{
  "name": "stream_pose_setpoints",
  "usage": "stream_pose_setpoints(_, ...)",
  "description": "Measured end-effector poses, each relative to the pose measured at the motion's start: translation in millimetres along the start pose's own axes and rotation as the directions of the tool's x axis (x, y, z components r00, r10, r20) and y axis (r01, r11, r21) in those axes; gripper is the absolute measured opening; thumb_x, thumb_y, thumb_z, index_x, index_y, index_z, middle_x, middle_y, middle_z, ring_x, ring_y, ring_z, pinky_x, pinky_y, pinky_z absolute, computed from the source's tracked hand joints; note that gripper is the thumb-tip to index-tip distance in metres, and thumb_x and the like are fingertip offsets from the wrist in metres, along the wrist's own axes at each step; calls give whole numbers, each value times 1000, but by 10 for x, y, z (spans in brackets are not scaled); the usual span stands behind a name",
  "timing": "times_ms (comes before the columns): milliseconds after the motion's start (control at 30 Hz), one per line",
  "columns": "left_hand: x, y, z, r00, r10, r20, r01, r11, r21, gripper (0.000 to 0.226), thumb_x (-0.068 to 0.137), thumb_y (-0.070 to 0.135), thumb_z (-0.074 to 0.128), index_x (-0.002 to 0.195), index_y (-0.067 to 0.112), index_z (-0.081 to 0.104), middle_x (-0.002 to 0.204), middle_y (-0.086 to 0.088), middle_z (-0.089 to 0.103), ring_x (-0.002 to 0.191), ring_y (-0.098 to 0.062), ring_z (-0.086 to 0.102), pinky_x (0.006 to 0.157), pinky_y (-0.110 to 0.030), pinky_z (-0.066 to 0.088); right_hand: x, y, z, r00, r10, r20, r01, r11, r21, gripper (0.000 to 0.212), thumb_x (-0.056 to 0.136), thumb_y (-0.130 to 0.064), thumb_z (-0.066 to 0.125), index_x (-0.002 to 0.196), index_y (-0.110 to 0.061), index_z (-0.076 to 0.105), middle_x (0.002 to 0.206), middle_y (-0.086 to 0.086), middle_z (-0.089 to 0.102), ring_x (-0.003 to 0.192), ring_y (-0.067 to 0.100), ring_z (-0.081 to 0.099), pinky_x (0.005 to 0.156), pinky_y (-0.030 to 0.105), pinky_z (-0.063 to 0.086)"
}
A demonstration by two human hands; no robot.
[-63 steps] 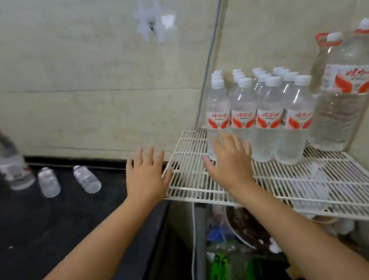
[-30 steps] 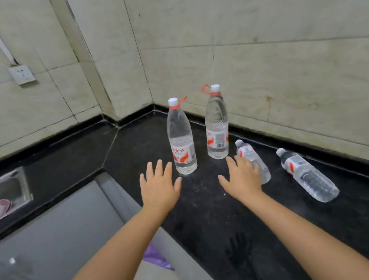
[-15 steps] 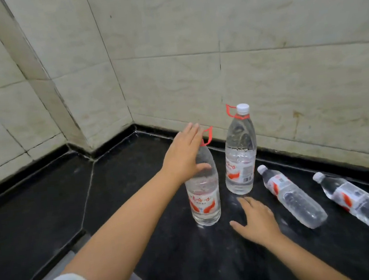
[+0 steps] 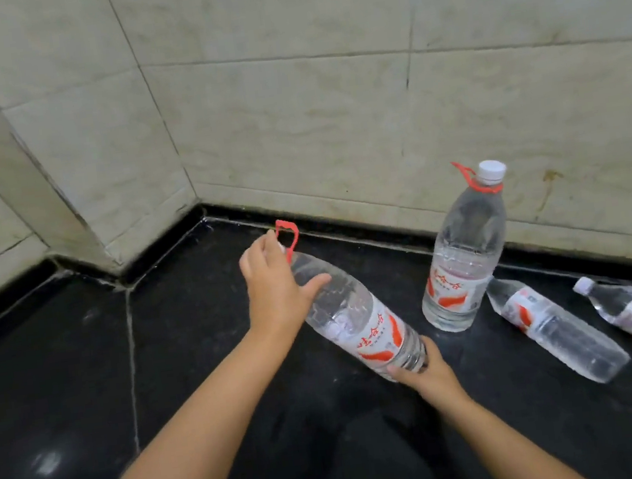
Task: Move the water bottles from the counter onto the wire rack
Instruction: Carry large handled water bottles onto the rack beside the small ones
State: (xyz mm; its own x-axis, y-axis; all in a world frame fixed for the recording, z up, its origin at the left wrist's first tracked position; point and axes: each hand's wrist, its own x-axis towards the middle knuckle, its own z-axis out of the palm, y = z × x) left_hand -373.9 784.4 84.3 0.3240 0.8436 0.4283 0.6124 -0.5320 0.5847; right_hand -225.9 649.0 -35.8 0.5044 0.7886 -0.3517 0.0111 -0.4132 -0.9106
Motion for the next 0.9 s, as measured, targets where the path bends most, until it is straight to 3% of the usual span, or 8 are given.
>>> stream_pose_setpoints(100, -190, -437, -97, 979, -203, -20, 202, 978, -47, 101, 67, 30, 79, 142, -2, 20, 144, -14, 30, 136, -28, 18, 110, -29, 20, 135, -117, 133, 999, -46, 2, 46, 998, 42, 78, 68, -4, 78, 132, -15, 33, 120, -1, 49, 105, 13, 48, 90, 25, 38)
stream_pose_setpoints(167, -368, -718, -124, 944, -331, -11, 329, 942, -69, 100, 65, 28, 82, 140, -2, 24, 144, -15, 31, 136, -29, 20, 110, -31, 21, 228, -126, 190, 998, -58, 22, 57, 998, 29, 96, 57, -17, 85, 136, -17, 30, 122, -2, 48, 108, 14, 48, 92, 27, 38)
stream_pose_setpoints(233, -573, -1007, -101, 886, -463, -13, 459, 882, -104, 91, 60, 25, 85, 130, -6, 35, 136, -18, 40, 131, -32, 30, 107, -32, 25, 305, -118, 251, 997, -67, 47, 69, 997, -47, 108, 49, -25, 86, 139, -19, 27, 126, -3, 45, 113, 13, 45, 96, 27, 36)
stream_pose_setpoints(300, -815, -1283, -21, 799, -601, 24, 599, 794, -103, 86, 57, 26, 87, 122, -10, 44, 127, -21, 47, 124, -34, 39, 105, -36, 30, 392, -138, 315, 995, -80, 61, 89, 982, -165, 101, 57, -10, 86, 140, -16, 28, 130, 0, 44, 116, 13, 44, 99, 28, 36)
stream_pose_setpoints(367, -1043, -1472, 79, 728, -683, 63, 685, 721, -107, 78, 55, 27, 87, 113, -9, 50, 117, -23, 53, 115, -36, 47, 100, -40, 38, 470, -142, 380, 991, -107, 81, 126, 951, -284, 101, 55, -10, 87, 139, -15, 31, 135, 6, 43, 121, 19, 45, 104, 36, 38)
stream_pose_setpoints(500, -1126, -1654, 193, 675, -726, 133, 737, 667, -104, 91, 55, 32, 87, 124, -10, 42, 126, -23, 47, 120, -36, 43, 102, -48, 38, 503, -120, 416, 987, -126, 95, 153, 915, -373, 108, 48, -27, 89, 138, -20, 31, 138, 12, 40, 126, 26, 44, 105, 48, 39)
stream_pose_setpoints(700, -1109, -1678, 228, 645, -743, 181, 763, 608, -219, 110, 62, 25, 84, 145, 3, 15, 148, -17, 26, 137, -28, 28, 113, -37, 27, 431, -52, 470, 990, -124, -70, 106, 971, -216, 83, 68, -14, 79, 138, -24, 36, 140, 9, 38, 127, 26, 42, 107, 44, 36)
stream_pose_setpoints(900, -1097, -1733, 233, 589, -790, 172, 800, 539, -264, 95, 55, 31, 87, 131, 1, 38, 128, -18, 52, 117, -32, 51, 100, -47, 43, 363, 9, 524, 980, -125, -153, 99, 981, -165, 84, 66, -13, 81, 136, -21, 37, 138, 9, 43, 126, 26, 44, 107, 46, 37)
